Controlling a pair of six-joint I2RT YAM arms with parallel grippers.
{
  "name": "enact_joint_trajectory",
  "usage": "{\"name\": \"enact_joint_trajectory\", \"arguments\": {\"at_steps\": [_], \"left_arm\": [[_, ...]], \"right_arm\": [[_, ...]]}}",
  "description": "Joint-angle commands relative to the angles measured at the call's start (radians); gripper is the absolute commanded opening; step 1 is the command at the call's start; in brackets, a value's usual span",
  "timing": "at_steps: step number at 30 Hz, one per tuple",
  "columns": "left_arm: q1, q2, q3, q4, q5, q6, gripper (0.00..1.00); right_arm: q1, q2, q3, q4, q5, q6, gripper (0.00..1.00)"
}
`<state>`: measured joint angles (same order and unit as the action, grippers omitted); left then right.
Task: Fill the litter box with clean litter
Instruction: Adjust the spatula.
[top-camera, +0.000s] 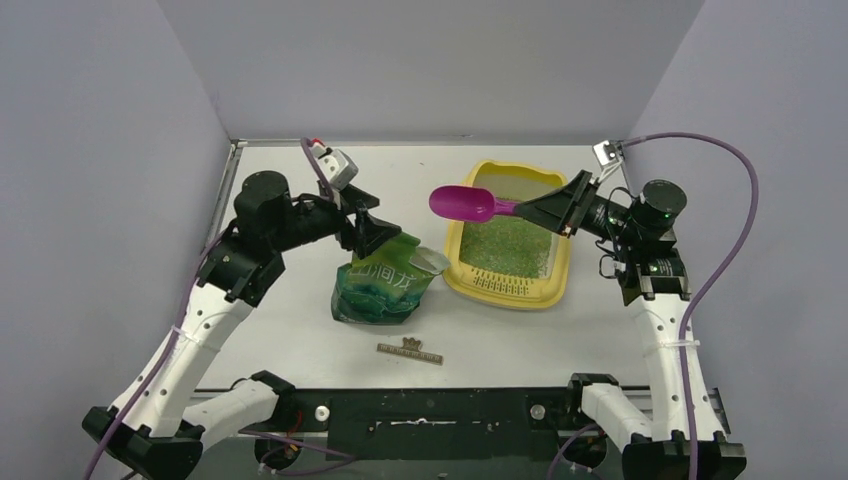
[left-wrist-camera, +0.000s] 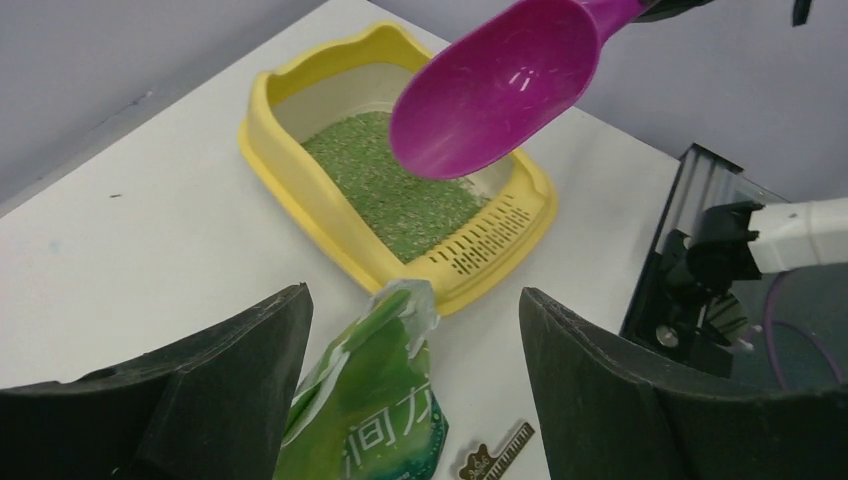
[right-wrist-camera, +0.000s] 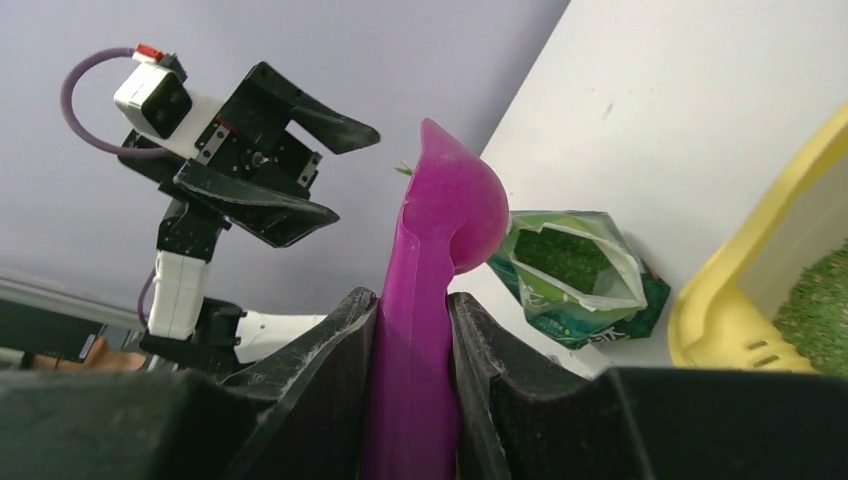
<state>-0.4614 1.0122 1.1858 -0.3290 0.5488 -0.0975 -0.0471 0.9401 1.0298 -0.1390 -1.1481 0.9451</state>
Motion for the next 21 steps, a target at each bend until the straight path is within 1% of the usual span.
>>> {"name": "enact_joint_trajectory", "arguments": {"at_steps": [1,3,8,10,13,14,16,19,21], "left_arm": [[-0.052,0.052,0.089,-0.006,0.068,-0.014,0.73],[-0.058,0.063,0.069,0.034,0.048,-0.045,0.72],[-0.060,0.056,-0.001,0.208,0.032,-0.148,0.70],[-0.061,0.066,0.001,0.212,0.035,-0.162,0.67],[-0.062,0.083,0.008,0.213,0.071,-0.171,0.58],[-0.062,0.089,0.008,0.220,0.091,-0.173,0.55],[-0.062,0.098,0.008,0.241,0.161,-0.178,0.44],[-0.062,0.117,0.013,0.261,0.252,-0.184,0.24],[-0.062,0.124,0.015,0.261,0.285,-0.179,0.10]], "right_arm": [[0.085,0.012,0.020,0.168,-0.018,0.042,0.00],[0.130,0.019,0.021,0.174,-0.010,0.038,0.00],[0.201,0.031,0.020,0.178,0.007,0.024,0.00],[0.220,0.033,0.021,0.182,0.009,0.020,0.00],[0.249,0.042,0.022,0.193,0.008,0.018,0.00],[0.259,0.045,0.023,0.196,0.009,0.018,0.00],[0.273,0.047,0.022,0.197,0.023,0.015,0.00],[0.293,0.050,0.016,0.205,0.034,0.009,0.00],[0.302,0.054,0.012,0.202,0.037,0.006,0.00]]}}
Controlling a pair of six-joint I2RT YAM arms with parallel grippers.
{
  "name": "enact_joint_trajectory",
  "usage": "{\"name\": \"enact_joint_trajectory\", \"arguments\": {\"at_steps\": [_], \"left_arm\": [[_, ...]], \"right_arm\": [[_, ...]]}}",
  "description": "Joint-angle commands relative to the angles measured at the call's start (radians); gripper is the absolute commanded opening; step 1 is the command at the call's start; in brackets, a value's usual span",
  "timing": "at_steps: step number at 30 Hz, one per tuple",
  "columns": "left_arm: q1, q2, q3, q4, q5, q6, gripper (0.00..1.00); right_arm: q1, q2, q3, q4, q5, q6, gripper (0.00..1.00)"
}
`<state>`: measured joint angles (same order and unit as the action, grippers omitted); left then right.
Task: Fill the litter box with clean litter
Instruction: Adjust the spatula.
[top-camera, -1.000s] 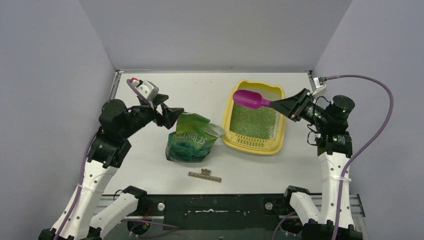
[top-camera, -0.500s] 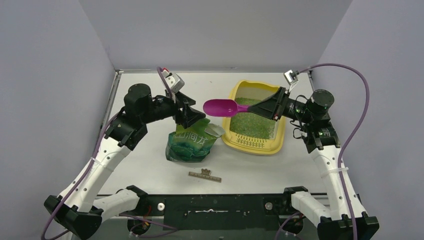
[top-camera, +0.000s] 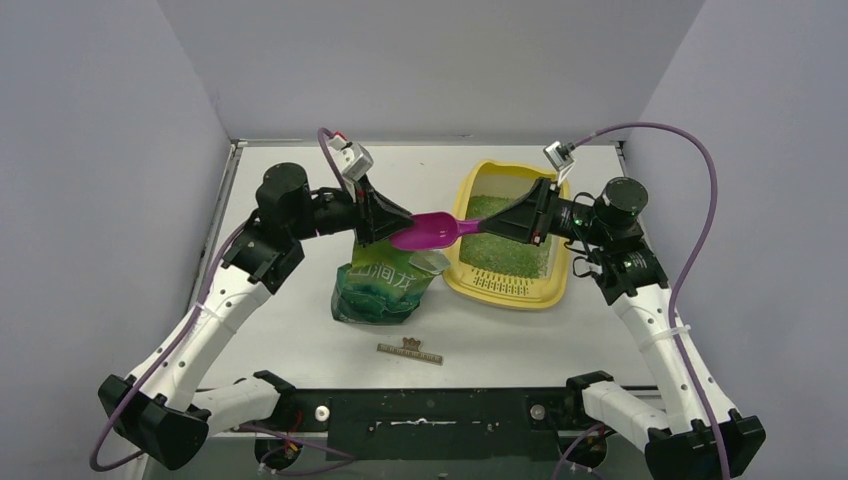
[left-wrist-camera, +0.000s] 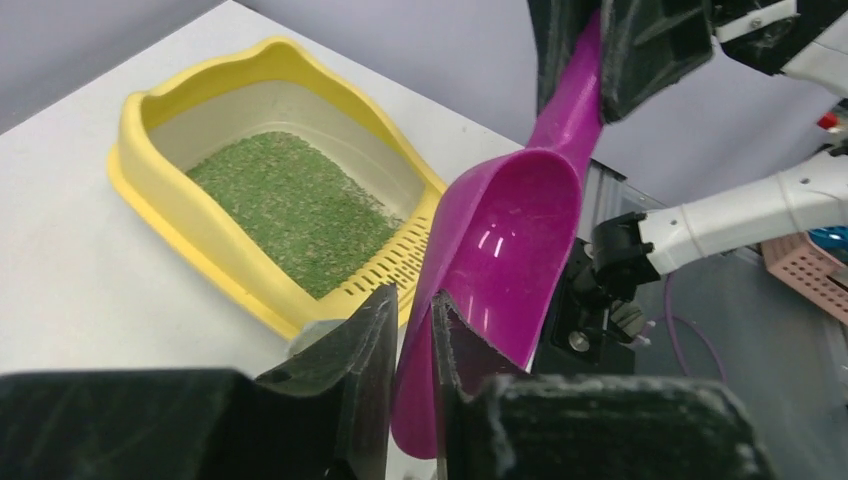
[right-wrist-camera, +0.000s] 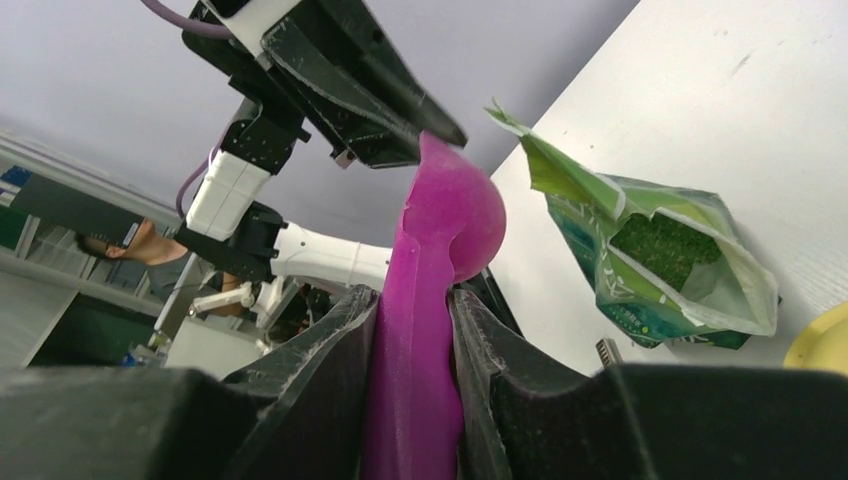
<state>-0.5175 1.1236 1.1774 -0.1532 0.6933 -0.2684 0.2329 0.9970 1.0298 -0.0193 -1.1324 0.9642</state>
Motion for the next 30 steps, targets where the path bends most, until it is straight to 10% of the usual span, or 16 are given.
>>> {"name": "enact_joint_trajectory", "arguments": {"at_steps": [1,14,30], "left_arm": [[-0.006,0.013,0.023,0.079,0.144,0.000,0.04],[0.029,0.029,0.097,-0.095,0.170,0.313,0.00],[0.057,0.126,0.201,-0.234,0.307,0.496,0.00]], "right_arm": [[0.025,-0.003,0.008,0.078,0.021,-0.014,0.00],[0.050,-0.030,0.011,-0.074,-0.039,-0.084,0.04],[0.057,0.004,0.009,-0.171,-0.054,-0.111,0.38]]}}
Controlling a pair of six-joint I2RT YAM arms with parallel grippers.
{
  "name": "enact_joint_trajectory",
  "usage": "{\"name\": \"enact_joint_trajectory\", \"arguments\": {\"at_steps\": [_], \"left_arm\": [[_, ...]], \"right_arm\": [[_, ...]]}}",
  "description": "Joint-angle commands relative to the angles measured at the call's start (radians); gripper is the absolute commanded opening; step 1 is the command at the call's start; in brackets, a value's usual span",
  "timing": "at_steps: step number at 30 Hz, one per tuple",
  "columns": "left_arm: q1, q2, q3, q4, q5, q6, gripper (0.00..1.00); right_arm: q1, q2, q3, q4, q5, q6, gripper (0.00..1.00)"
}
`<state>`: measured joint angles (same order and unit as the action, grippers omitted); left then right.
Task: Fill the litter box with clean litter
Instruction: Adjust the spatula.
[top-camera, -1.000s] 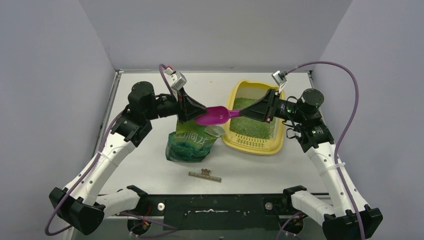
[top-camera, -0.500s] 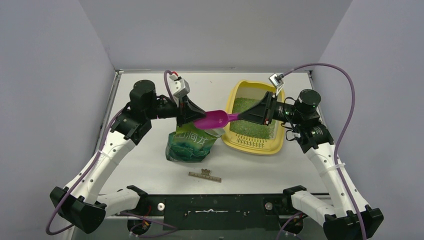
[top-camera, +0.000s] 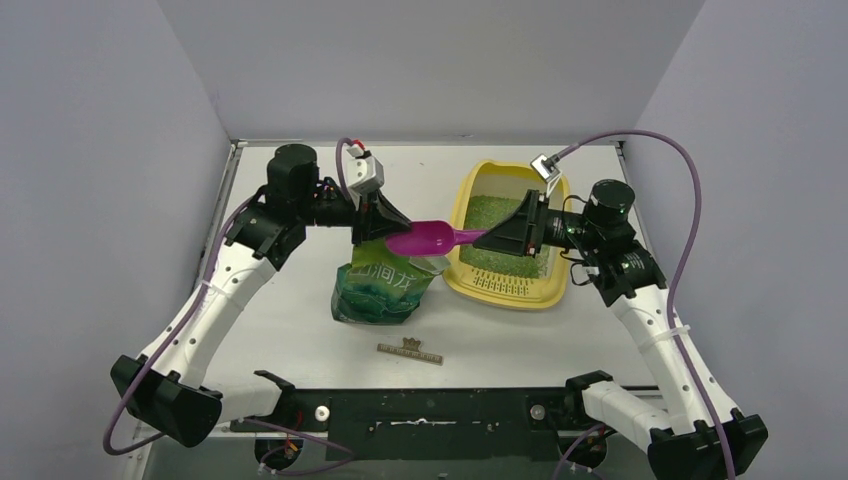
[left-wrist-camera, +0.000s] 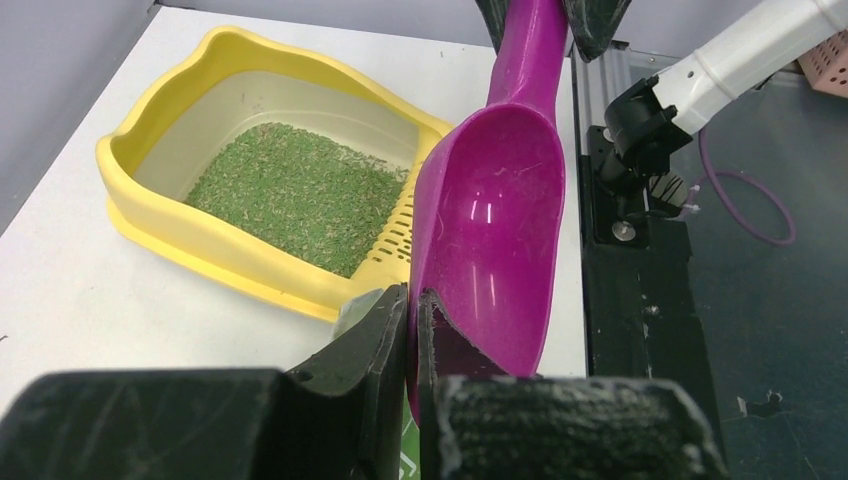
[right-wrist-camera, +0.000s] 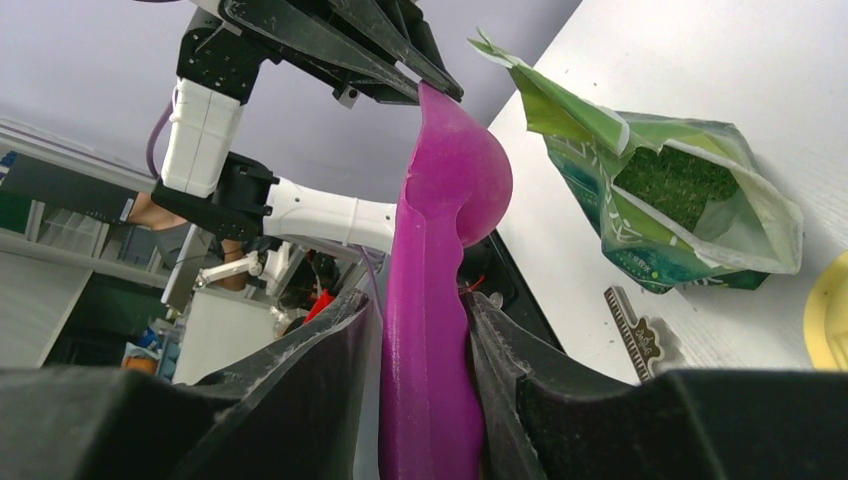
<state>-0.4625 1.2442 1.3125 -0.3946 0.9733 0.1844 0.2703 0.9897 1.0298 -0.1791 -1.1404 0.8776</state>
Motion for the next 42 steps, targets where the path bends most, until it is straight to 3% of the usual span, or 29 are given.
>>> {"name": "enact_joint_trajectory", "arguments": {"at_steps": [1,6,10,27,31,39,42], "left_arm": [[0.002,0.010,0.070,0.005,0.023,0.044,0.00],[0.002,0.030,0.096,-0.057,0.021,0.102,0.00],[0.000,0.042,0.119,-0.116,0.032,0.157,0.00],[0.006,0.045,0.140,-0.194,0.044,0.243,0.00],[0.010,0.049,0.142,-0.180,0.042,0.237,0.00],[0.009,0.061,0.142,-0.180,0.051,0.233,0.00],[0.008,0.050,0.123,-0.143,0.029,0.206,0.00]], "right_arm": [[0.019,0.013,0.008,-0.018,-0.047,-0.028,0.37],[0.024,0.013,0.001,-0.017,-0.053,-0.034,0.30],[0.024,0.016,0.000,-0.016,-0.045,-0.030,0.46],[0.018,0.064,0.011,0.012,-0.037,-0.020,0.53],[0.019,0.062,0.019,0.023,-0.058,-0.013,0.44],[0.023,0.062,0.018,0.041,-0.056,0.003,0.02],[0.023,0.060,0.019,0.038,-0.040,0.001,0.00]]}}
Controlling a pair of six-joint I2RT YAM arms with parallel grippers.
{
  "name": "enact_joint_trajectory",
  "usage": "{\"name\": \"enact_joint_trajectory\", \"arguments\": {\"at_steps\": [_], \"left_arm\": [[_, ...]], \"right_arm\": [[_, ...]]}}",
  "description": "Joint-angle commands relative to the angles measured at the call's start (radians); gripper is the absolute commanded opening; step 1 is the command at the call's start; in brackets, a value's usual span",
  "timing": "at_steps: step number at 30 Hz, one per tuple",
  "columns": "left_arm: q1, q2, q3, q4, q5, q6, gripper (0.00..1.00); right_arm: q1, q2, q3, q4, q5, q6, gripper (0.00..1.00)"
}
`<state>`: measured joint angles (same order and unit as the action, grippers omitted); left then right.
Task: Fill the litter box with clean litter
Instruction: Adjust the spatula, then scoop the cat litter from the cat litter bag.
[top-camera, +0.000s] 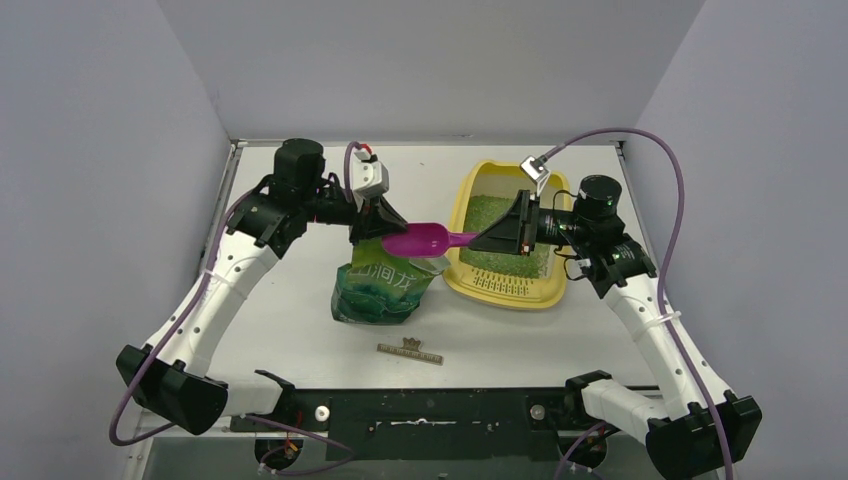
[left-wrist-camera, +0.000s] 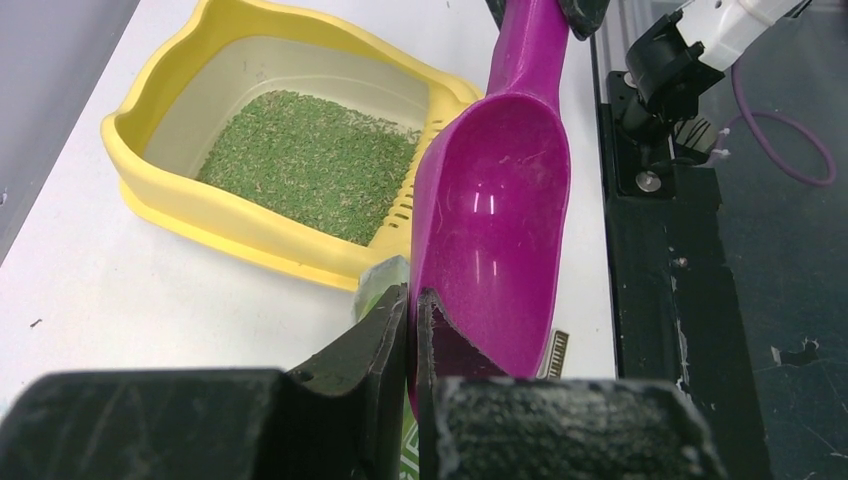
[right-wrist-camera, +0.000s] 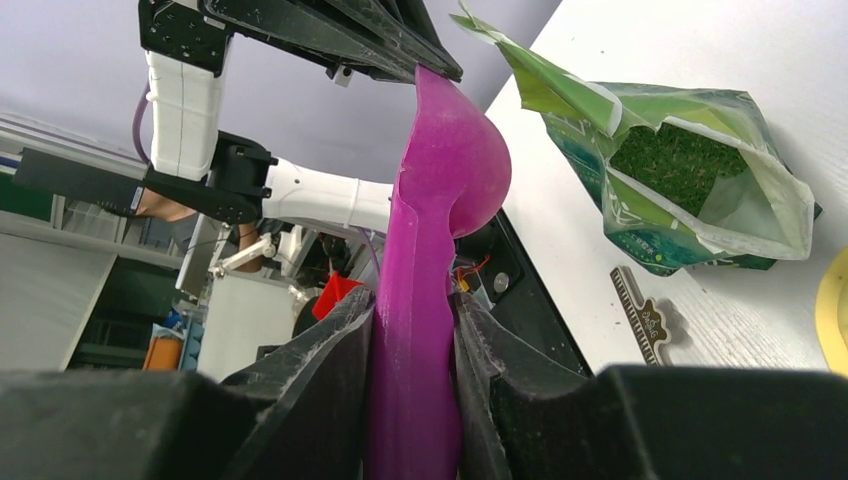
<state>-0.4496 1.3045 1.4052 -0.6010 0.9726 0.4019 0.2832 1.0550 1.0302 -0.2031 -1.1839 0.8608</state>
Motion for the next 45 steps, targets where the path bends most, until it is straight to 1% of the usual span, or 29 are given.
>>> {"name": "enact_joint_trajectory", "arguments": {"at_steps": [1,4,5,6,8,9,10,11,12,13,15,18,20,25,27,30,34,37,40,44,45], "left_arm": [[-0.004,-0.016,0.022,0.080,0.000,-0.029,0.00],[0.000,-0.050,-0.017,0.130,-0.087,-0.081,0.46],[0.005,-0.068,-0.031,0.147,-0.124,-0.102,0.53],[0.014,-0.087,-0.046,0.167,-0.155,-0.133,0.58],[0.059,-0.124,-0.085,0.212,-0.182,-0.190,0.62],[0.088,-0.143,-0.108,0.234,-0.184,-0.218,0.66],[0.116,-0.162,-0.132,0.247,-0.198,-0.240,0.68],[0.137,-0.177,-0.149,0.239,-0.231,-0.249,0.70],[0.150,-0.190,-0.157,0.206,-0.274,-0.241,0.72],[0.159,-0.201,-0.161,0.166,-0.317,-0.223,0.73],[0.178,-0.230,-0.182,0.113,-0.352,-0.204,0.75],[0.191,-0.285,-0.245,0.112,-0.397,-0.208,0.77],[0.194,-0.321,-0.296,0.133,-0.414,-0.216,0.78],[0.197,-0.360,-0.403,0.185,-0.420,-0.222,0.79],[0.197,-0.373,-0.440,0.213,-0.419,-0.212,0.79],[0.197,-0.380,-0.506,0.286,-0.418,-0.204,0.82],[0.196,-0.363,-0.547,0.356,-0.383,-0.204,0.87],[0.194,-0.336,-0.556,0.381,-0.357,-0.204,0.87],[0.194,-0.311,-0.546,0.387,-0.317,-0.204,0.86],[0.192,-0.285,-0.534,0.398,-0.256,-0.199,0.77],[0.192,-0.275,-0.531,0.400,-0.240,-0.197,0.73]], "right_arm": [[0.010,-0.006,0.023,0.055,0.008,0.014,0.00],[0.003,-0.009,0.060,-0.042,0.044,-0.056,0.00],[-0.002,-0.007,0.079,-0.085,0.056,-0.086,0.00],[-0.012,-0.001,0.105,-0.146,0.064,-0.118,0.00],[-0.045,0.018,0.165,-0.291,0.094,-0.194,0.00],[-0.062,0.032,0.198,-0.382,0.117,-0.245,0.00],[-0.083,0.049,0.229,-0.468,0.130,-0.293,0.00],[-0.101,0.063,0.256,-0.561,0.134,-0.336,0.00],[-0.115,0.071,0.273,-0.602,0.138,-0.360,0.00],[-0.122,0.071,0.281,-0.619,0.146,-0.371,0.00],[-0.122,0.071,0.294,-0.656,0.179,-0.388,0.00],[-0.121,0.075,0.301,-0.686,0.207,-0.406,0.00],[-0.116,0.086,0.301,-0.709,0.249,-0.415,0.00],[-0.076,0.164,0.300,-0.742,0.283,-0.429,0.00],[-0.056,0.188,0.309,-0.737,0.296,-0.428,0.00],[-0.036,0.232,0.324,-0.723,0.296,-0.425,0.00],[-0.014,0.287,0.338,-0.683,0.294,-0.406,0.00],[0.020,0.333,0.346,-0.656,0.273,-0.392,0.00],[0.057,0.388,0.374,-0.677,0.273,-0.406,0.00],[0.102,0.464,0.405,-0.673,0.270,-0.402,0.00],[0.114,0.481,0.415,-0.669,0.278,-0.395,0.00]]}}
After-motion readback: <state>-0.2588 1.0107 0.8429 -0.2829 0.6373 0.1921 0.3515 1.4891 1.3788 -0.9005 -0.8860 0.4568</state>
